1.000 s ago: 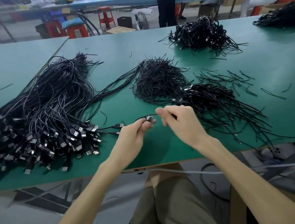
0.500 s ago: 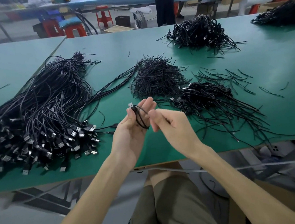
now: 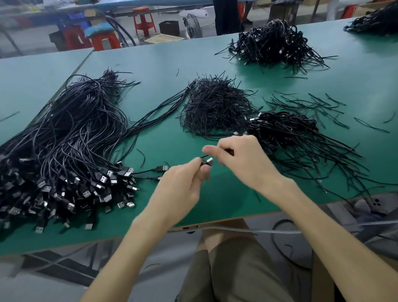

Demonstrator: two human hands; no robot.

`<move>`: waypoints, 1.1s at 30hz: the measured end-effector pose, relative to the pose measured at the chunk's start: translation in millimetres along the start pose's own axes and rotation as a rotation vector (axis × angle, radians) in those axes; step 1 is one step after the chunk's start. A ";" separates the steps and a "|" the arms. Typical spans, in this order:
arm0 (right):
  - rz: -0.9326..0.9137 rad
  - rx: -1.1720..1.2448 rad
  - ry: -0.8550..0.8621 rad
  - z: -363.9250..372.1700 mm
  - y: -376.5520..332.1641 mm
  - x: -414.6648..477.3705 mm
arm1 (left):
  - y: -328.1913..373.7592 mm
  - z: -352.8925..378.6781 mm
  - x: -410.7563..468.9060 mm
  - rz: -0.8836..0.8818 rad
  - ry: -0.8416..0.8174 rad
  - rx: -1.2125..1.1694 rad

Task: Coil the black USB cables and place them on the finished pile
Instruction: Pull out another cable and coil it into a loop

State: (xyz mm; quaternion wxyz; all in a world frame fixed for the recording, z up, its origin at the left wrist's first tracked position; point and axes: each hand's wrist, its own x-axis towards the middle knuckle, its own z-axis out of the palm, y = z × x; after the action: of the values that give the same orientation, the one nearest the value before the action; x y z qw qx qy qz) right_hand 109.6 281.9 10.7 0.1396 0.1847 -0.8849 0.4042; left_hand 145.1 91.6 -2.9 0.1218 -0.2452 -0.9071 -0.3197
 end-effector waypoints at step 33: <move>0.125 0.259 -0.122 30.8 -36.3 -24.6 | 13.1 17.4 14.0 -0.424 0.187 -1.612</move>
State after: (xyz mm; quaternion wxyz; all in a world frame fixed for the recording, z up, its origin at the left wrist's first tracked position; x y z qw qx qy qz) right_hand 144.6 241.6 5.5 0.0352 0.1696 -0.8420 0.5109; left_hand 138.9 116.7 -4.1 -0.0786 -0.0539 -0.4140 -0.9053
